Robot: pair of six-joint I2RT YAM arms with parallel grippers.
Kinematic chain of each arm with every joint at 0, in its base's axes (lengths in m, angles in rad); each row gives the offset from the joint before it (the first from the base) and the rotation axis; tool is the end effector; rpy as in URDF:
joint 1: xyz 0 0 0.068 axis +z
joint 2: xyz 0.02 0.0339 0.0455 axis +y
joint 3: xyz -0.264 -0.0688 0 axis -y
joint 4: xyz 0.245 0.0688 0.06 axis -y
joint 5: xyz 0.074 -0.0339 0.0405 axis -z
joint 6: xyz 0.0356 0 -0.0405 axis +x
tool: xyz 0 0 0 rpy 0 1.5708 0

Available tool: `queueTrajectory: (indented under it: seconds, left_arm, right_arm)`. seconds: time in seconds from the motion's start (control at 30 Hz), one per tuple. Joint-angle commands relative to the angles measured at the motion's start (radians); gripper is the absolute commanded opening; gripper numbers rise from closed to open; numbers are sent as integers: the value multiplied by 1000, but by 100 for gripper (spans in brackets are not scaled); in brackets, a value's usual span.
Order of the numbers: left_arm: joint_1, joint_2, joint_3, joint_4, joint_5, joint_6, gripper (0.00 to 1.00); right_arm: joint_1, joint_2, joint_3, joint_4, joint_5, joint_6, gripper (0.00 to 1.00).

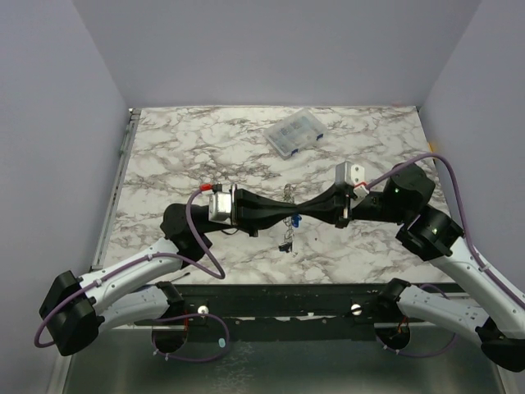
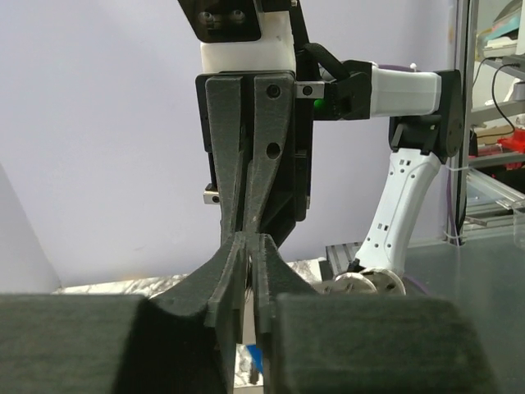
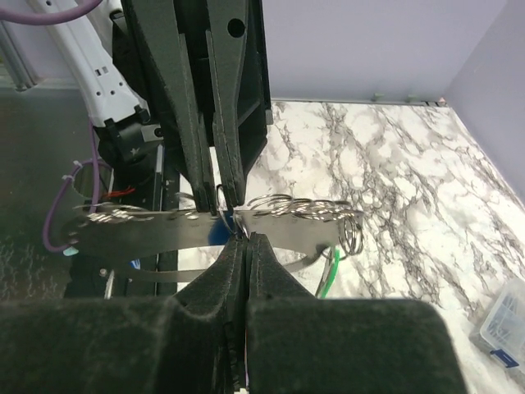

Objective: Put the keys on the keyring

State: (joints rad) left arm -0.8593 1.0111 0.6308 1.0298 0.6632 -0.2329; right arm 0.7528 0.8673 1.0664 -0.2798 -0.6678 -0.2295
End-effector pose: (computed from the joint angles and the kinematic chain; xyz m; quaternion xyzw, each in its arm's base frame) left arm 0.1211 -0.1740 0.3637 0.4069 0.3100 -0.5635 0.6486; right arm 0.1157 0.1386 0.4139 -0.5235 0.5076 0.3984 0.5564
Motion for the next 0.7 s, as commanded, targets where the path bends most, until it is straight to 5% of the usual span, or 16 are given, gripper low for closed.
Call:
queueTrajectory:
  seconds: [0.0,0.23,0.47,0.67]
  left_arm:
    - [3,-37,-6,-41,7,42,20]
    - [13,-62,7,-118,-5,90,41]
    - [23,-81,58,-325,-49,188,42]
    - [23,-87,66,-497,-202,166,43]
  right_arm:
    - [5,-13,27,7,-2,-14,1]
    - [5,-32,32,-38,21,-24,1]
    - [5,-27,21,-83,96,-37,1]
    - [5,-49,-52,-33,410,80,1]
